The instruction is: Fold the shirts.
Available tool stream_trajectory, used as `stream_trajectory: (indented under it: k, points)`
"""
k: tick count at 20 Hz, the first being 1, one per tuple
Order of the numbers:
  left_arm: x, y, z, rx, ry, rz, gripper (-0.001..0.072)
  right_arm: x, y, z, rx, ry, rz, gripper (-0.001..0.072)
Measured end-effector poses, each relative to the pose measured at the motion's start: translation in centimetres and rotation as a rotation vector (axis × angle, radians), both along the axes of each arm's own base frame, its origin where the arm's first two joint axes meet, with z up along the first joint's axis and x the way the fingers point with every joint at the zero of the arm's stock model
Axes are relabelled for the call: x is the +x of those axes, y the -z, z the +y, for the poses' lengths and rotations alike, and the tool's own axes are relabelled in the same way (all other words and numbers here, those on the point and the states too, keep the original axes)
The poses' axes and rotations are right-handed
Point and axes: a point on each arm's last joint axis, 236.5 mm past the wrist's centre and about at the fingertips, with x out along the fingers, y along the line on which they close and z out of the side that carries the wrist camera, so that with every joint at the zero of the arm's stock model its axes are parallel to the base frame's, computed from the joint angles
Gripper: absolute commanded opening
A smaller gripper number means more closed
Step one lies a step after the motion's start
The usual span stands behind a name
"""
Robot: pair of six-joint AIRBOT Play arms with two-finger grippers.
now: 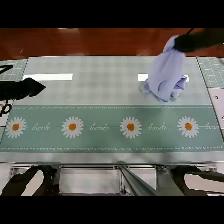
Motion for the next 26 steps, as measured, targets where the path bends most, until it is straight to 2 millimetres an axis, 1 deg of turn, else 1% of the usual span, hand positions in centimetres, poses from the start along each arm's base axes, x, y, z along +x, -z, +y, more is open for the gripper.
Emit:
stream_trajectory:
  k: [1, 3, 5, 7, 10, 11, 13, 14, 15, 16, 18, 20, 22, 24, 26]
  points:
    - [-0.7, -0.2, -0.6, -0.024, 0.014, -0.009, 0.0505, -0.6, -3.7, 0.6, 0.004, -0.009, -0.078, 0.0022]
    - [-1.7, 0.1, -1.4, -0.055, 0.026, -0.018, 0.0505, -2.4, -10.4, 2.3, 0.011, -0.045, -0.214, 0.0022]
    - [-2.4, 0.5, -2.1, -0.083, 0.038, -0.013, 0.0505, -4.6, -16.0, 4.3, 0.017, -0.088, -0.338, 0.0021]
    - [-2.7, 0.9, -2.5, -0.099, 0.044, -0.007, 0.0505, -7.0, -20.5, 6.5, 0.031, -0.136, -0.451, 0.0021]
    - [-3.0, 1.3, -2.8, -0.112, 0.046, -0.004, 0.0505, -10.2, -25.4, 10.1, 0.070, -0.211, -0.593, 0.0021]
    - [-2.9, 1.3, -2.8, -0.114, 0.043, -0.008, 0.0505, -11.2, -26.4, 11.6, 0.090, -0.246, -0.624, 0.0021]
    - [-2.7, 1.2, -2.8, -0.118, 0.037, -0.016, 0.0505, -12.8, -27.2, 14.7, 0.118, -0.317, -0.651, 0.0022]
    - [-2.7, 1.2, -2.8, -0.122, 0.036, -0.018, 0.0506, -13.4, -27.0, 16.2, 0.125, -0.348, -0.647, 0.0022]
    - [-2.6, 1.1, -2.9, -0.126, 0.034, -0.023, 0.0506, -13.9, -26.3, 17.9, 0.132, -0.381, -0.632, 0.0022]
    - [-2.6, 1.1, -2.9, -0.127, 0.034, -0.026, 0.0505, -14.4, -25.3, 19.7, 0.141, -0.418, -0.604, 0.0022]
    - [-2.4, 1.0, -2.8, -0.129, 0.028, -0.034, 0.0505, -15.0, -22.0, 23.6, 0.155, -0.485, -0.514, 0.0022]
    - [-2.2, 0.9, -2.7, -0.131, 0.022, -0.043, 0.0505, -15.0, -17.1, 27.1, 0.149, -0.521, -0.379, 0.0022]
    - [-1.9, 0.7, -2.5, -0.129, 0.010, -0.058, 0.0506, -14.5, -11.9, 30.0, 0.134, -0.539, -0.250, 0.0022]
    - [-1.5, 0.5, -2.1, -0.123, -0.005, -0.073, 0.0506, -14.3, -6.4, 32.8, 0.130, -0.559, -0.112, 0.0023]
    - [-1.0, 0.4, -1.2, -0.108, -0.034, -0.089, 0.0506, -14.2, -1.2, 35.2, 0.132, -0.576, 0.018, 0.0035]
